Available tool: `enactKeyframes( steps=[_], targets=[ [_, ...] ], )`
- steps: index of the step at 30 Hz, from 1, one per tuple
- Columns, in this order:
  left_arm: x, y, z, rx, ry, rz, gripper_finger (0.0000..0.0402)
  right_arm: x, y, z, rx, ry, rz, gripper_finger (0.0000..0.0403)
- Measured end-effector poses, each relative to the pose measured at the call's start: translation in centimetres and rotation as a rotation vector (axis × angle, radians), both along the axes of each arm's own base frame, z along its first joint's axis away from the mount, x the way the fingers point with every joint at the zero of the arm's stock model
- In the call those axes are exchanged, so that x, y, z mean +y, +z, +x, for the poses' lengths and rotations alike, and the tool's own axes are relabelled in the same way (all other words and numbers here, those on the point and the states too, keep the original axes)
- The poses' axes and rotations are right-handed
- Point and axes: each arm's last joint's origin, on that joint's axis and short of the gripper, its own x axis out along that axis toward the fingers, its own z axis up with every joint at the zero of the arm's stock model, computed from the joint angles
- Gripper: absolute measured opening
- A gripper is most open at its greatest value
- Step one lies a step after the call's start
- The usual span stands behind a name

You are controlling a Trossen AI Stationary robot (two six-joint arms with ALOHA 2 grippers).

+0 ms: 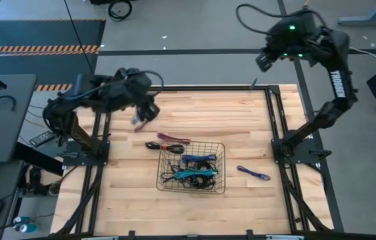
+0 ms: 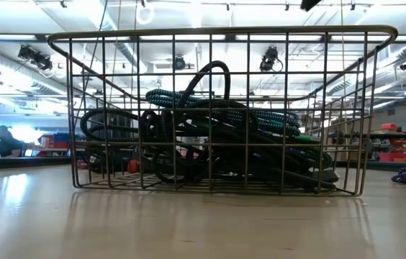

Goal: Pick and place USB-C Cables
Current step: Put the white charger cable into the wire basket

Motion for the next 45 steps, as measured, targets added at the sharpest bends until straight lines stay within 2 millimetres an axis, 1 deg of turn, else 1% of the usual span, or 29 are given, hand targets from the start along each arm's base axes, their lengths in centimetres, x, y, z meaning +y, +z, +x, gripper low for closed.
enactKeyframes(
  steps=[5, 10, 12, 16, 19, 22, 27, 34, 38, 45],
  targets=[
    [3.9, -2.7, 1.0, 0.115, 0.134, -0.046, 0.0188, 1.3, 0.9, -2.3, 0.019, 0.020, -0.071, 0.0121],
    [7.9, -6.9, 1.5, 0.257, 0.280, -0.143, 0.0188, 2.5, 1.5, -3.5, 0.031, 0.062, -0.119, 0.0121],
    [9.4, -8.8, 1.4, 0.301, 0.345, -0.211, 0.0188, 2.8, 1.6, -3.8, 0.027, 0.088, -0.129, 0.0122],
    [12.0, -12.6, 0.8, 0.369, 0.455, -0.355, 0.0188, 3.5, 2.1, -4.2, -0.045, 0.149, -0.143, 0.0122],
    [13.8, -15.7, 0.6, 0.379, 0.489, -0.444, 0.0188, 3.8, 2.5, -4.3, -0.087, 0.179, -0.161, 0.0122],
    [15.3, -18.7, 0.4, 0.365, 0.487, -0.529, 0.0188, 3.6, 2.7, -4.0, -0.109, 0.203, -0.172, 0.0122],
    [16.9, -22.9, -0.5, 0.345, 0.508, -0.625, 0.0188, 3.5, 2.7, -3.9, -0.108, 0.211, -0.181, 0.0122],
    [18.4, -27.7, -3.6, 0.395, 0.565, -0.740, 0.0188, 3.1, 2.5, -3.4, -0.116, 0.207, -0.156, 0.0123],
    [18.6, -29.6, -4.7, 0.402, 0.574, -0.767, 0.0188, 2.6, 2.3, -2.9, -0.111, 0.204, -0.138, 0.0122],
    [19.4, -31.1, -4.4, 0.271, 0.513, -0.741, 0.0188, 1.6, 1.9, -1.9, -0.107, 0.192, -0.105, 0.0122]
  ],
)
